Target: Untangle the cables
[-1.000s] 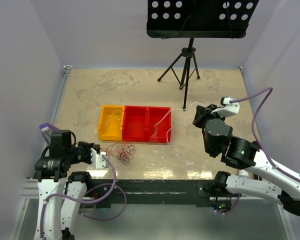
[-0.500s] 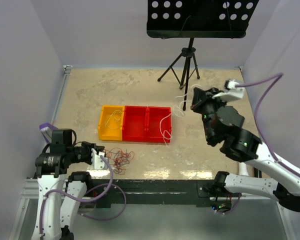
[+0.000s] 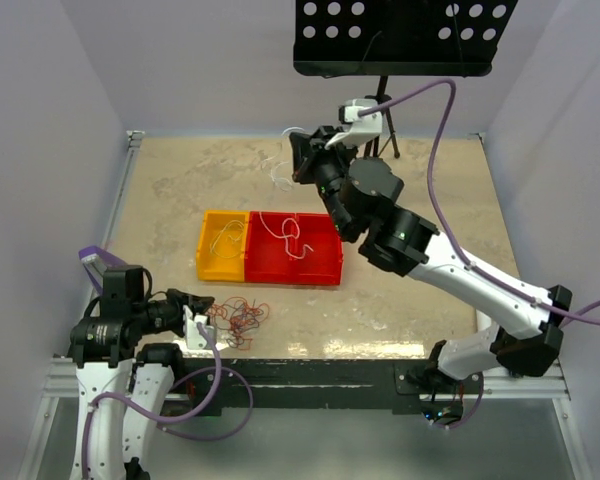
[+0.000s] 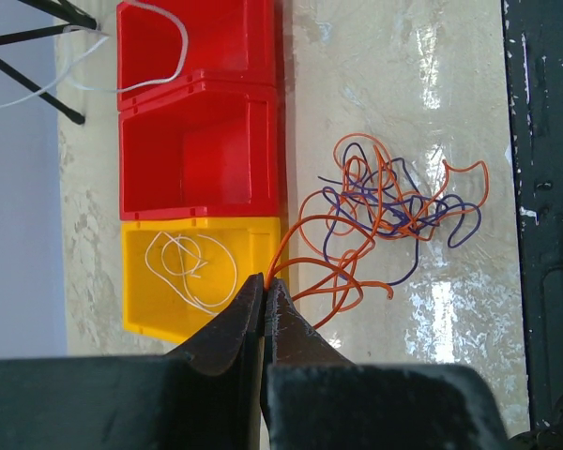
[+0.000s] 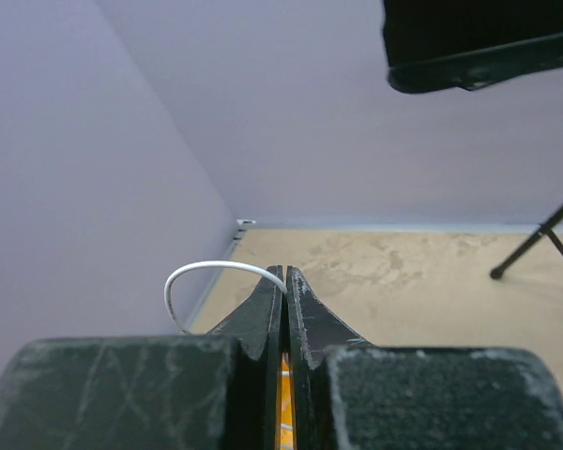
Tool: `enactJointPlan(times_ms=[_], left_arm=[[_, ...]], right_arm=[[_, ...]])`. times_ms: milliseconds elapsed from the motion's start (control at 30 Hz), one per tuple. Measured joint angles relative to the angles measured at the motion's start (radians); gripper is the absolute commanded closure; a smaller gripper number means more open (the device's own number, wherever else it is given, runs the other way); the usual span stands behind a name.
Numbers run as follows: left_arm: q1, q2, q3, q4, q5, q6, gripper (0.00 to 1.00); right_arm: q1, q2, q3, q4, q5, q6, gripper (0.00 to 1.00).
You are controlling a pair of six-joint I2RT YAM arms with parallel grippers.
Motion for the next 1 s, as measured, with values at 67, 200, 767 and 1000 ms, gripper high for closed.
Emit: enactJointPlan(times_ms=[67, 200, 767, 1000], left_arm=[[0.000, 0.000, 0.000, 0.000, 0.003, 0.000, 1.00], [0.000, 0.003, 0.000, 0.000, 0.008, -0.003, 1.00], [-0.001, 0.022, -0.003, 0.000, 0.016, -0.014, 1.00], [-0.001, 0.022, -0.003, 0.000, 0.017, -0.021, 1.00]], right_arm=[[0.002, 0.037, 0.033, 0.024, -0.026, -0.009, 1.00], [0.006, 0.110, 0.087, 0.053, -0.078, -0.018, 1.00], [0.011, 0.369, 0.197, 0.128, -0.179, -0.011, 1.00], [0.011, 0.504, 0.285, 0.135, -0.177, -0.011, 1.00]])
